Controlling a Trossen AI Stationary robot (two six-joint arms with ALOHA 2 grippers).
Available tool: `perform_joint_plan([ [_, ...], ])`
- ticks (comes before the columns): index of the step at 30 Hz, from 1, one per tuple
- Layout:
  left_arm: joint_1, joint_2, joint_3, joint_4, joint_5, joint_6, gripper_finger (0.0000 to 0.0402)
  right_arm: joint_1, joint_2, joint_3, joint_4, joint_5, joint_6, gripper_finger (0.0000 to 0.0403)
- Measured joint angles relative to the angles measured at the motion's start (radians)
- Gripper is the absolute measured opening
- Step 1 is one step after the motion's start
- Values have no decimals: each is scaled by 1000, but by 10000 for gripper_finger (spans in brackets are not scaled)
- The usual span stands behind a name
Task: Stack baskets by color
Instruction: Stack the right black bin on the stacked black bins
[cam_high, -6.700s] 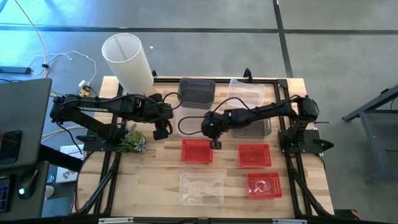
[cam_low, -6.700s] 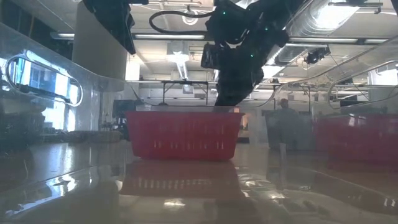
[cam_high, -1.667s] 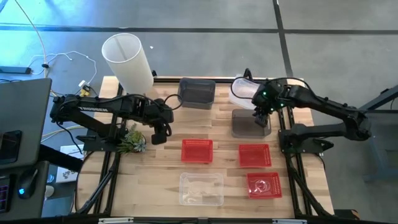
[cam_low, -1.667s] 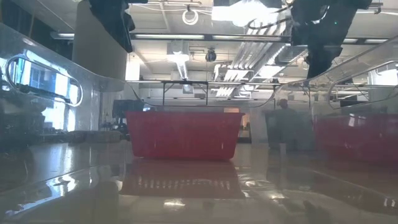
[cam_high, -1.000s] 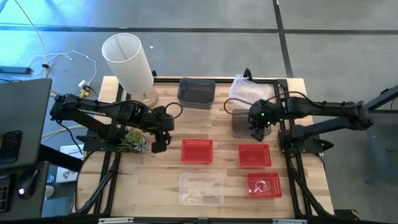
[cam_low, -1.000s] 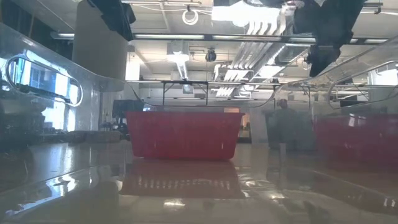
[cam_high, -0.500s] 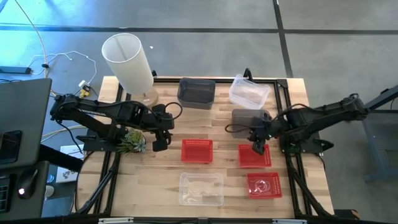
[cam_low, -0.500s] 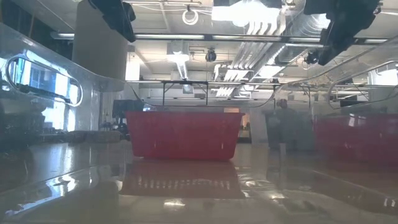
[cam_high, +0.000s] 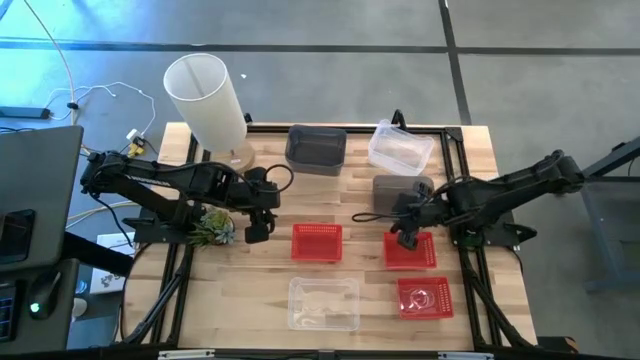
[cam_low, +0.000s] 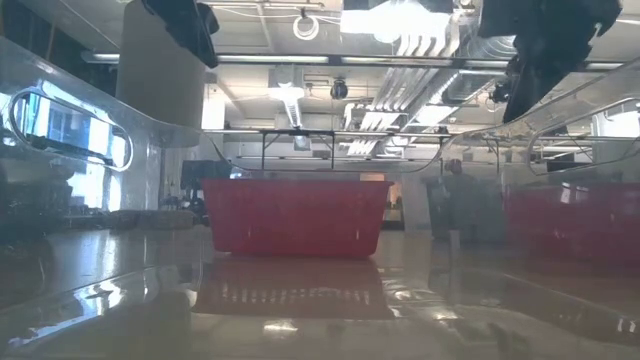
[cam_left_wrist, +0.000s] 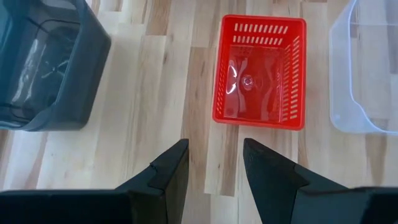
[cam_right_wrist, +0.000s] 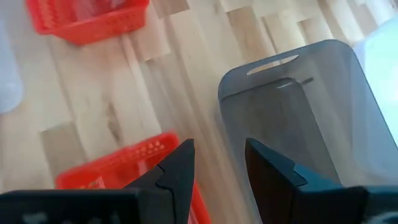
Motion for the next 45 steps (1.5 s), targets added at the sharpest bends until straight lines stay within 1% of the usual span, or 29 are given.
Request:
perform_joint_plan([
  [3, 0, 0, 0, 2, -3, 21, 140, 0, 47, 0, 42, 14, 1, 130],
  [9, 0, 0, 0, 24, -18, 44, 140, -10, 130, 0, 117, 15, -78, 130],
  [18, 0, 0, 0, 30, -19, 68, 140, -104, 228, 0, 136, 14, -141, 130],
  [22, 0, 0, 0, 30, -19, 68, 140, -150, 267, 0, 137, -13, -163, 130],
  [26, 0, 0, 0, 30, -19, 68, 140, -178, 293, 0, 133, -62, -180, 130],
  [30, 0, 0, 0, 30, -19, 68, 140, -192, 297, 0, 123, -84, -181, 130],
  [36, 0, 0, 0, 31, -19, 68, 140, -222, 298, 0, 100, -94, -178, 130],
  [39, 0, 0, 0, 31, -19, 68, 140, -232, 308, 0, 86, -117, -177, 130],
  [45, 0, 1, 0, 31, -18, 68, 140, -231, 349, -24, 87, -127, -166, 130],
])
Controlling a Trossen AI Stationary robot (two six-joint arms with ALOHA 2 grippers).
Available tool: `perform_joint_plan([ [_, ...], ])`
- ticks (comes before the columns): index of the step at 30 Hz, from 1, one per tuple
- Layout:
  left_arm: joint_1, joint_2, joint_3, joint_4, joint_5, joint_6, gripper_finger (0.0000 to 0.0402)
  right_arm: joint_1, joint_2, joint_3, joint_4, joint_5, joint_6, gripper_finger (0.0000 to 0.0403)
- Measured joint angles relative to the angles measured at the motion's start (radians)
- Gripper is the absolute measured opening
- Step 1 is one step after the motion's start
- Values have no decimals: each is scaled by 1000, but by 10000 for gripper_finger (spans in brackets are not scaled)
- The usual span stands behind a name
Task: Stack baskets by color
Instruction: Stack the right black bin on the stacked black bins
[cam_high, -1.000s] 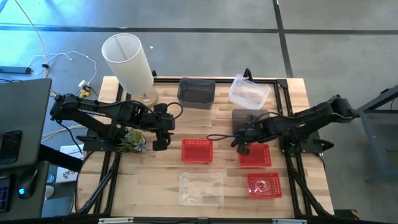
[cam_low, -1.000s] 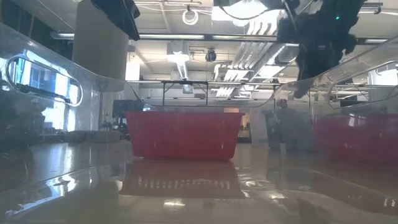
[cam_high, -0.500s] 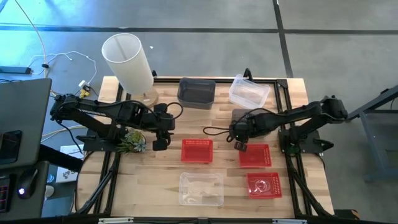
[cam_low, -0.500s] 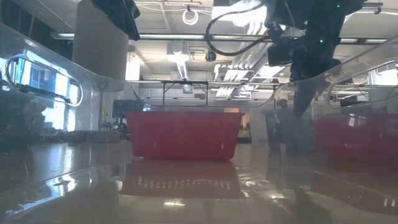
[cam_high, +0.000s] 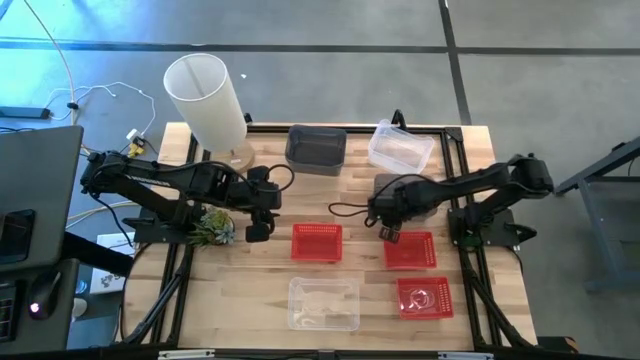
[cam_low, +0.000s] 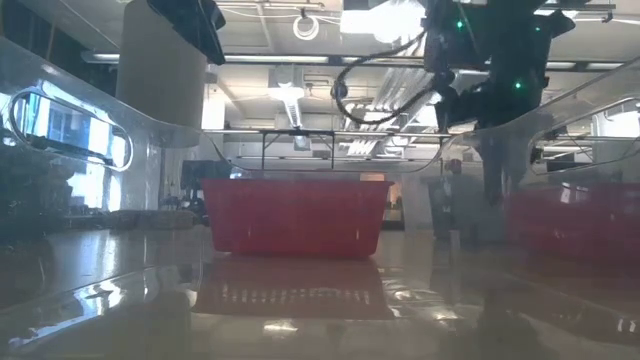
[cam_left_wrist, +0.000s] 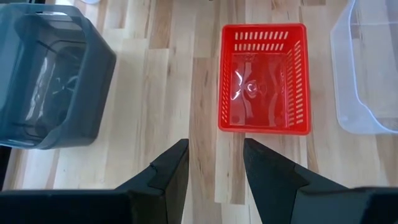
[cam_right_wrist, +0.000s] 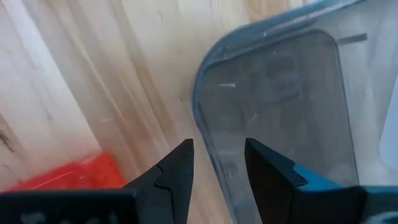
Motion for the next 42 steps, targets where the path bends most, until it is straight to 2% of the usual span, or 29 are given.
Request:
perform_joint_plan([
  [7, 0, 0, 0, 2, 0, 0, 140, 0, 40, -1, -1, 8, 12, 117],
  [18, 0, 0, 0, 2, 0, 0, 140, 2, 65, -1, -4, -13, 3, 6],
  [29, 0, 0, 0, 2, -1, 41, 140, 31, 65, 55, -12, 6, -11, 1],
  [42, 0, 0, 0, -20, -9, 71, 140, 31, 65, 266, -38, 56, -145, 0],
])
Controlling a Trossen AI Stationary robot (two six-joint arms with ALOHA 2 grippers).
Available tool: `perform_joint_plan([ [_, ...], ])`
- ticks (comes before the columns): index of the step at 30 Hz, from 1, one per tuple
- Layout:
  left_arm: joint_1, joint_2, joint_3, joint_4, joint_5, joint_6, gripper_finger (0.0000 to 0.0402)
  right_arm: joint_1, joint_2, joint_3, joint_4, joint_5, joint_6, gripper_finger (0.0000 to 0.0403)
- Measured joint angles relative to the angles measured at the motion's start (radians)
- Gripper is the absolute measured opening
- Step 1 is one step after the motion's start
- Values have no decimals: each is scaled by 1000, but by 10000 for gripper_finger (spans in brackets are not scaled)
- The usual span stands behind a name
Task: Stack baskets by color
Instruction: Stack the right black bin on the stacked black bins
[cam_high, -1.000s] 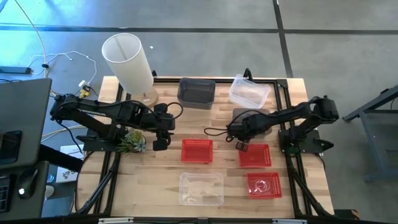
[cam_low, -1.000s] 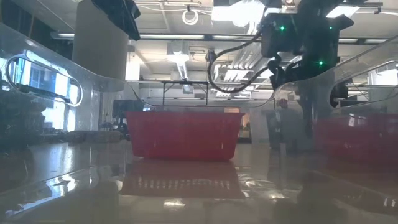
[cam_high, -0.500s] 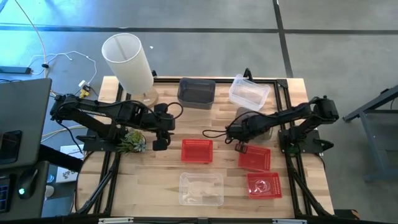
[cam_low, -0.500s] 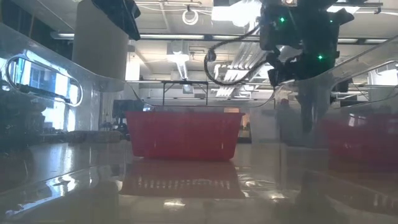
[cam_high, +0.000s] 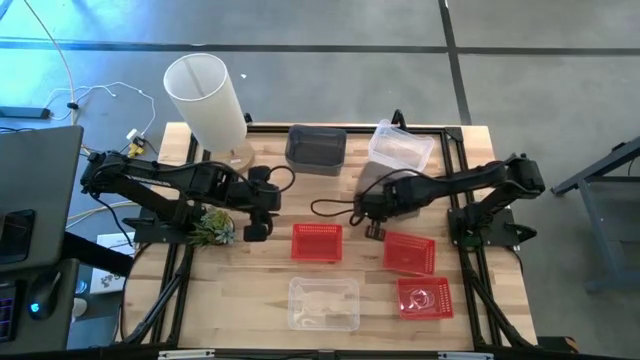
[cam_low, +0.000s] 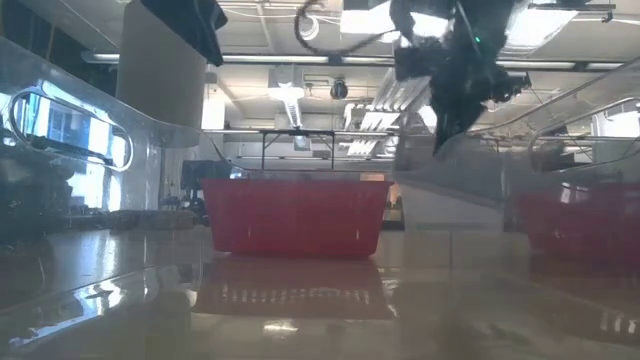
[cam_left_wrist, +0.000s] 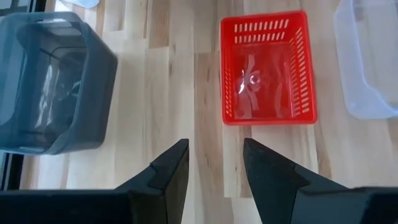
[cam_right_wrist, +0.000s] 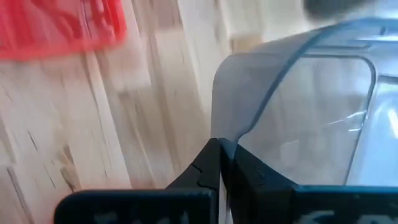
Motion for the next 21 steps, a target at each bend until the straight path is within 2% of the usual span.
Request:
perform_joint_plan([
  [6, 2, 0, 0, -45, -54, 0, 140, -10, 0, 89, 0, 34, -87, 0],
  [12, 21, -1, 0, -101, -62, -28, 140, -30, 0, 158, 15, 77, -172, 0],
  [18, 33, -1, -2, -122, -67, -77, 140, -73, 0, 207, 100, 75, -291, 0],
  [21, 32, -7, -43, -86, -70, -81, 140, -99, 0, 221, 145, 76, -345, 0],
])
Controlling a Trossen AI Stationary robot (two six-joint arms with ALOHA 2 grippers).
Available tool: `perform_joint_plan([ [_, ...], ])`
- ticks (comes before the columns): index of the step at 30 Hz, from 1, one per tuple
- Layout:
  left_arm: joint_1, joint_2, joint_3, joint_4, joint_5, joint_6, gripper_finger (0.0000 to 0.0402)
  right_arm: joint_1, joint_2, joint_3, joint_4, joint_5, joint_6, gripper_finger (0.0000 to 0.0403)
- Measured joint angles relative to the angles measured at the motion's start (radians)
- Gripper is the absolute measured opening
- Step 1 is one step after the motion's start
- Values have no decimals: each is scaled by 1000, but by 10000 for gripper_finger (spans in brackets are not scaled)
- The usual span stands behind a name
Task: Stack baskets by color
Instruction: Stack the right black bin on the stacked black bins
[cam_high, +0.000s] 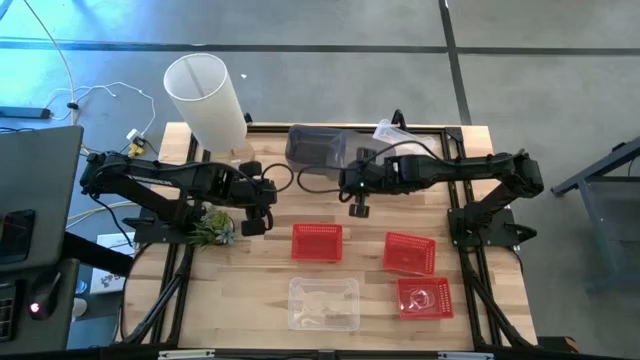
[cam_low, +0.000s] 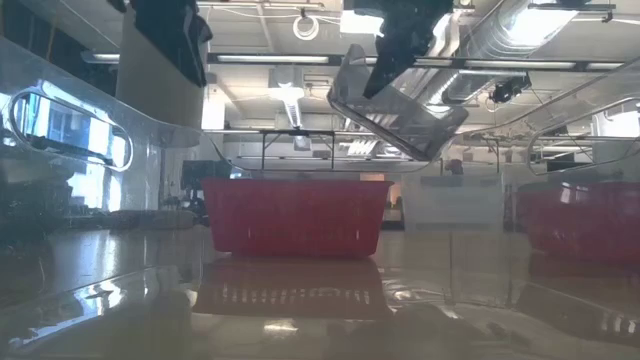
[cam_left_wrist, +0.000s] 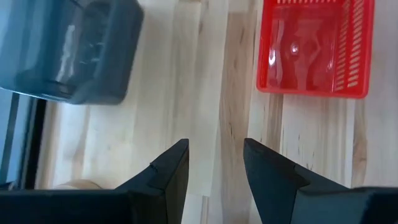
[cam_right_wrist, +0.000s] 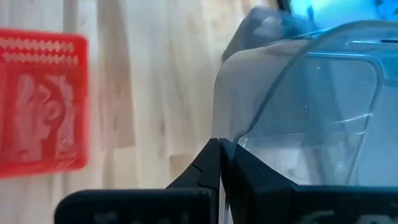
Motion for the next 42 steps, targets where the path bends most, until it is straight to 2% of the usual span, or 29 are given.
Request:
perform_joint_plan([
  [6, 8, -11, -72, 37, 20, -21, 140, -49, 0, 45, 60, -1, -74, 0],
  [16, 15, -47, -78, 41, 22, 9, 140, -158, 1, 166, 112, -40, -177, 0],
  [30, 124, -190, -78, 33, 23, 10, 140, -276, 1, 338, 140, -62, -206, 0],
  [34, 150, -208, -78, 33, 26, 20, 140, -300, 3, 368, 171, -100, -232, 0],
  [42, 180, -206, -78, 32, 27, 28, 140, -318, 6, 405, 217, -107, -248, 0],
])
